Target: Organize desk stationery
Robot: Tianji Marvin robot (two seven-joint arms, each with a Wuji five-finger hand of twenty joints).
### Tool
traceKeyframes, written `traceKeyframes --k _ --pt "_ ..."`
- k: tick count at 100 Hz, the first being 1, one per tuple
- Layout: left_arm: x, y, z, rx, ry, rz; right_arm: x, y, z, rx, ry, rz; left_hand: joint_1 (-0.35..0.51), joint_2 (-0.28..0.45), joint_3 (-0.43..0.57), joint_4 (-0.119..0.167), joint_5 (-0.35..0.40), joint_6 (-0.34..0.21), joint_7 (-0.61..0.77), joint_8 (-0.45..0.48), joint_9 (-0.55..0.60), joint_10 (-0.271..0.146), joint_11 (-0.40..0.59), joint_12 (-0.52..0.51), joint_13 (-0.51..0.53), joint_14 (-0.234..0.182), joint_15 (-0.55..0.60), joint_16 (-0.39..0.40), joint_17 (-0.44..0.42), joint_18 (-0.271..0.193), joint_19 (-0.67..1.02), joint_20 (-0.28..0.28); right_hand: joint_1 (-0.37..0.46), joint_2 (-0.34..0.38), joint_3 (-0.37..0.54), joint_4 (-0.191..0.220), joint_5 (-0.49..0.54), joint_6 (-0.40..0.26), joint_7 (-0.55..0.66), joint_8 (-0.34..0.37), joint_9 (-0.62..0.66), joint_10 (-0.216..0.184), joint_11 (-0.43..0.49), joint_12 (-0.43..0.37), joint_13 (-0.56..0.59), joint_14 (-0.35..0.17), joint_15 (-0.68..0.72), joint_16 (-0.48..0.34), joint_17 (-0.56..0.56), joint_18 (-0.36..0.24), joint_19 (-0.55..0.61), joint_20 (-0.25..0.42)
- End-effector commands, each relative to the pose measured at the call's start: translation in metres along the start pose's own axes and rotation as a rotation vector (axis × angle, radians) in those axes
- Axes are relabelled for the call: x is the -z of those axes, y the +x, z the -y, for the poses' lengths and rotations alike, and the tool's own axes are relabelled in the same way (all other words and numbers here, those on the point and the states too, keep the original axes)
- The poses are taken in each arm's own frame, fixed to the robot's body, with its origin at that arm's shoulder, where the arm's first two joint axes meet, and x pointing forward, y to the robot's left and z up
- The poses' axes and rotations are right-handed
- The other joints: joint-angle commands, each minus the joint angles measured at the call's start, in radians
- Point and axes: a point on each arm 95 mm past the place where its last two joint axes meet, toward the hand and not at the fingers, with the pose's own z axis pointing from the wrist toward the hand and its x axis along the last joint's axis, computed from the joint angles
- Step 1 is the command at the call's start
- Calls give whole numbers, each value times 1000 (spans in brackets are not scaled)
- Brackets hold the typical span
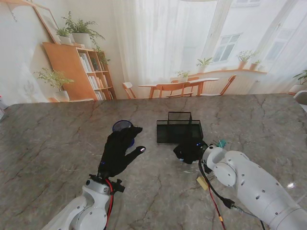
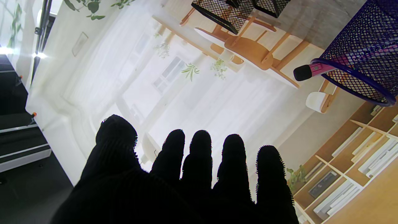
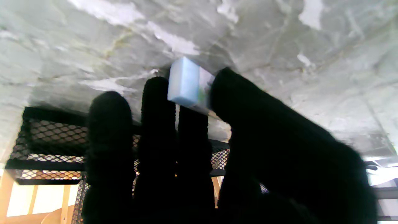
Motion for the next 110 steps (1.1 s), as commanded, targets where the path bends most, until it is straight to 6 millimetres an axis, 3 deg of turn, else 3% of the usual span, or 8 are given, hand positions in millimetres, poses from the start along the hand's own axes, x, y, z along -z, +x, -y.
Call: traceKeyframes --k 1,22,27,48,52,55,60,110 --pt "1 2 -1 11 2 4 4 0 24 -16 75 8 33 87 -23 43 20 -25 5 11 14 -29 -1 3 21 -31 2 5 -9 -6 -20 -15 51 -8 -7 -14 -59 -32 -77 -64 44 -3 -52 -30 73 -12 -110 -81 41 -16 42 -30" --pt "2 1 -1 11 1 5 4 0 28 -31 94 -3 38 84 -23 43 22 -25 6 12 15 -32 0 3 23 -33 2 6 -6 -7 -19 -15 58 0 -7 -15 -201 -60 -218 -241 61 -22 -99 -44 107 -49 -72 -53 71 -42 64 -53" --pt "2 1 -1 11 2 6 4 0 29 -33 95 -8 39 85 -23 43 21 -26 6 12 15 -33 0 4 24 -34 2 6 -6 -7 -18 -15 59 1 -10 -14 -241 -25 -312 -325 57 -32 -91 -50 113 -68 -50 -43 77 -54 70 -59" --pt "2 1 -1 11 2 6 4 1 28 -39 109 -32 40 85 -24 42 25 -27 8 13 18 -34 1 4 26 -34 3 6 -5 -7 -18 -15 68 7 -18 -13 -116 59 -651 -478 85 -7 -111 -76 148 -104 -4 -45 114 -94 75 -84" --pt "2 1 -1 11 3 6 4 1 28 -40 113 -38 41 85 -24 42 25 -27 8 13 18 -34 1 4 27 -33 3 7 -5 -8 -18 -15 71 11 -20 -13 -70 56 -650 -497 94 -1 -121 -76 154 -108 -5 -47 122 -103 70 -88" --pt "2 1 -1 11 3 6 4 1 28 -42 116 -40 41 84 -24 42 26 -28 8 13 19 -34 1 4 28 -34 4 7 -5 -7 -18 -15 74 20 -27 -11 -22 66 -576 -584 112 -7 -152 -69 161 -118 -19 -46 133 -123 59 -100" --pt "2 1 -1 11 3 6 4 1 28 -44 113 -47 41 85 -24 42 28 -28 9 14 19 -34 1 4 28 -35 3 7 -4 -7 -17 -15 70 19 -26 -12 0 97 -515 -649 129 -11 -169 -72 174 -126 -29 -44 153 -140 48 -110" --pt "2 1 -2 16 5 6 8 7 20 -98 49 -21 46 85 -24 43 38 -25 18 22 20 -32 3 6 29 -33 5 8 -1 -10 -13 -16 80 -36 28 -12 120 19 -420 -717 181 -33 -175 -86 218 -116 -36 -11 247 -181 14 -123"
